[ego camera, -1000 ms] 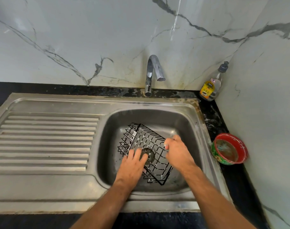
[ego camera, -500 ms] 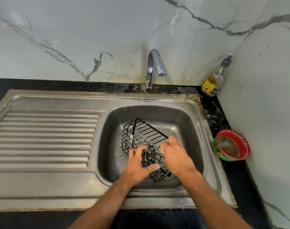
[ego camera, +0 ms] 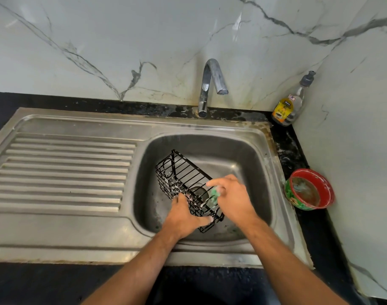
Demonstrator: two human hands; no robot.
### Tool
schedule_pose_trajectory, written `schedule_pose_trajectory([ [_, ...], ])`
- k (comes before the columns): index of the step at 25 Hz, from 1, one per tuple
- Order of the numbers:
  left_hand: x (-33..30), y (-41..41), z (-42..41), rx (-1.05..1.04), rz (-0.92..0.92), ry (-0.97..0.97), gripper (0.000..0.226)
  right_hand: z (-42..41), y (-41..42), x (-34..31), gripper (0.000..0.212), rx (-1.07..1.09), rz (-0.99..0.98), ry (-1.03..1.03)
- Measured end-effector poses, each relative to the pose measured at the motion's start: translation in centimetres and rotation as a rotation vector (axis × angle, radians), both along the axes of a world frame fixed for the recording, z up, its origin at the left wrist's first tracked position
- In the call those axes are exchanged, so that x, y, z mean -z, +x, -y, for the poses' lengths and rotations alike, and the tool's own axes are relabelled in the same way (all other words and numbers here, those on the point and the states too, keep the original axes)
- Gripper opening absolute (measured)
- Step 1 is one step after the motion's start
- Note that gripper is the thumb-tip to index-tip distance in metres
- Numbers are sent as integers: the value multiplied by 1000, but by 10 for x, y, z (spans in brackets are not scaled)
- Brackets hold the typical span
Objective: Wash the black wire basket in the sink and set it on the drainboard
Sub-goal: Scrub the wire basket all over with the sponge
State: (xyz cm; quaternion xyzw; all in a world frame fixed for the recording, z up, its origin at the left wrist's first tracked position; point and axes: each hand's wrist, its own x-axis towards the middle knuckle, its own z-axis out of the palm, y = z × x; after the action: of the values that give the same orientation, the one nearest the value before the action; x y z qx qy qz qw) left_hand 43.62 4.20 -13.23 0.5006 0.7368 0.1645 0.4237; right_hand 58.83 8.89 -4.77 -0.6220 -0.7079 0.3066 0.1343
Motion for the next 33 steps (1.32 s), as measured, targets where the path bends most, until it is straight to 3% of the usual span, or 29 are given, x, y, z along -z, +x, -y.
schedule_pose_trajectory([
  [6, 2, -2, 1, 19, -56, -41, 114, 15, -28, 14, 55, -98, 30, 2],
  [11, 1, -6, 2, -15, 1, -2, 104, 20, -28, 13, 41, -97, -108, 123],
  [15, 2, -8, 5, 63, 22, 35, 101, 21, -32, 9, 45, -407, 92, 154],
  [22, 1, -6, 6, 105, 4, 17, 91, 2, -14, 5, 41, -102, 208, 58],
  [28, 1, -5, 6, 181, 0, 48, 88, 20, -30, 6, 37, -384, 70, 28],
  [33, -3, -6, 6, 104, 33, -5, 75, -6, 4, 14, 39, -193, 119, 66],
])
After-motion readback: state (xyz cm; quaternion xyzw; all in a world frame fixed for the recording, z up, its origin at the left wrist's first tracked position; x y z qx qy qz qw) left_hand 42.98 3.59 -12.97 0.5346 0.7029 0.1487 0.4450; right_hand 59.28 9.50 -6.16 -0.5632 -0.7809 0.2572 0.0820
